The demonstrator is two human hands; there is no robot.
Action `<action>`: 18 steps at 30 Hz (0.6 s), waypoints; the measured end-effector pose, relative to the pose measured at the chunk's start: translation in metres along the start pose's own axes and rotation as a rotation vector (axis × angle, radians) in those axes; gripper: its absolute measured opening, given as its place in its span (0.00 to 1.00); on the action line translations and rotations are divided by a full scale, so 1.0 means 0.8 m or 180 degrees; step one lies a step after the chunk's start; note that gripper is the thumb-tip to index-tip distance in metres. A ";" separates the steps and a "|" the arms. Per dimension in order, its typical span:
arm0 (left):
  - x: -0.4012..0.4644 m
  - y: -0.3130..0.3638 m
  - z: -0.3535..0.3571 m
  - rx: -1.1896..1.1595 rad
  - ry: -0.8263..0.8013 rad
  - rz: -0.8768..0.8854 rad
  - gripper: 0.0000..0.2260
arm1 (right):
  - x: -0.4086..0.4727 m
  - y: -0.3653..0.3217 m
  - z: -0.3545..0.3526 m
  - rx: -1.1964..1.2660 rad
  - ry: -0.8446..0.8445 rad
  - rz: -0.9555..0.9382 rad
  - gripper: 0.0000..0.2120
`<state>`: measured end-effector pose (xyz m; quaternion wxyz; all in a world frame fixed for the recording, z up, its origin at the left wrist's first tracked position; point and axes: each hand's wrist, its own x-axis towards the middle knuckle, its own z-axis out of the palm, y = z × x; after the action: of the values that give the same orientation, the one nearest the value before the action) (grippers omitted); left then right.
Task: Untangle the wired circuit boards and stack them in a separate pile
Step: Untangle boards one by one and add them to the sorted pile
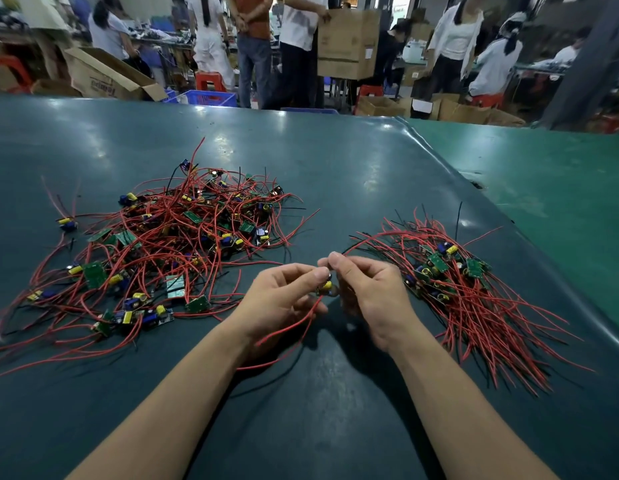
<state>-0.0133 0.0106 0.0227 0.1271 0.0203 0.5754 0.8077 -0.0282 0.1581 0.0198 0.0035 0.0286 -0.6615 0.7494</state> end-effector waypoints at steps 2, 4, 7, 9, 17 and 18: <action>-0.001 -0.001 -0.001 0.0046 -0.0059 -0.0007 0.11 | 0.001 0.000 -0.001 0.0107 -0.0016 0.0093 0.11; -0.001 -0.001 -0.001 0.0022 -0.0150 -0.0019 0.08 | 0.002 -0.001 -0.001 0.0174 -0.0060 0.0133 0.12; -0.001 0.001 0.000 -0.0080 -0.0298 0.0002 0.04 | 0.004 -0.003 -0.003 0.0339 -0.0013 0.0227 0.14; -0.001 0.002 -0.001 -0.0052 -0.0344 0.0018 0.04 | 0.006 -0.005 -0.006 0.0556 0.0091 0.0305 0.15; -0.005 0.003 -0.002 0.0155 -0.0580 0.0066 0.06 | 0.011 -0.008 -0.007 0.1078 0.0059 0.0594 0.17; -0.004 0.004 -0.003 0.0129 -0.0559 0.0059 0.07 | 0.012 -0.010 -0.009 0.1169 0.0079 0.0542 0.14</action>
<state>-0.0110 0.0070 0.0250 0.1691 0.0990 0.5781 0.7921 -0.0377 0.1663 0.0276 -0.0570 -0.0366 -0.5137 0.8553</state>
